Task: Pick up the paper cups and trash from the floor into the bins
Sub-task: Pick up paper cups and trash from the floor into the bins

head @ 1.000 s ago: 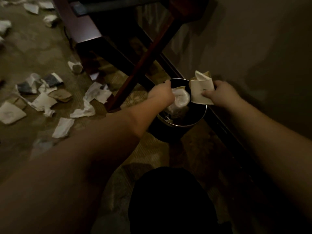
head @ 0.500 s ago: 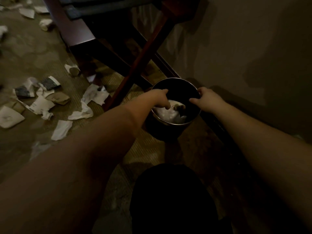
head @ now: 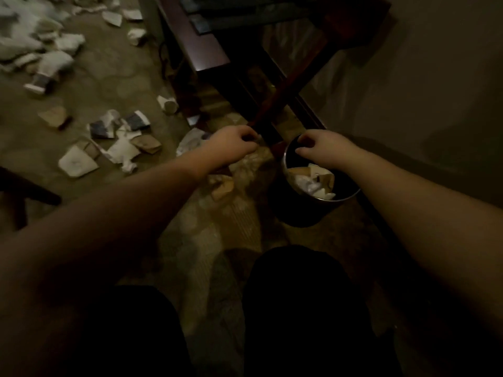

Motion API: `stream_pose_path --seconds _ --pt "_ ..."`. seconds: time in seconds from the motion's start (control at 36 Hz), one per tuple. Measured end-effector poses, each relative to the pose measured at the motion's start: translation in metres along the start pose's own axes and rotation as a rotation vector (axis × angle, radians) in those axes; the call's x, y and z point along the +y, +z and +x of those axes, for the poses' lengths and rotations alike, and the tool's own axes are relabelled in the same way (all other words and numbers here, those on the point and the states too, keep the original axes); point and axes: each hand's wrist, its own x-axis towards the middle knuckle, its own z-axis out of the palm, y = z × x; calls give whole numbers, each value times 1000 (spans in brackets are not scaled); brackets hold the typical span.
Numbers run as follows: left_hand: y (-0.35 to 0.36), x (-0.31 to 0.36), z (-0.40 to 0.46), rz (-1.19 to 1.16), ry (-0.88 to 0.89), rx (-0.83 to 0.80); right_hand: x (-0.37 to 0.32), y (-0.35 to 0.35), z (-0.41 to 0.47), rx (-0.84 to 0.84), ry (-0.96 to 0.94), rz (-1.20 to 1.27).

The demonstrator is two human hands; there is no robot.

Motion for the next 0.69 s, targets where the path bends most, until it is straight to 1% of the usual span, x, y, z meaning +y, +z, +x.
stream_pose_path --seconds 0.14,0.25,0.33,0.42,0.5,0.56,0.64,0.69 --pt "-50 -71 -48 11 -69 106 -79 19 6 -107 -145 -62" --pt "-81 -132 -81 38 -166 181 -137 47 18 -167 -191 -152" --pt "-93 -170 -104 31 -280 196 -174 72 25 -235 -209 -244" --pt "-98 -202 -122 60 -399 168 -201 99 38 -329 -256 -332" --pt "-89 -234 -130 0 -495 169 -210 129 60 -396 -307 -376" --pt "-77 -257 -131 -28 -564 140 -208 149 75 -407 -319 -379" --pt "-58 -289 -127 -27 -707 83 -193 184 100 -385 -288 -366" --pt "-45 -311 -121 -35 -752 50 -177 208 117 -389 -252 -361"
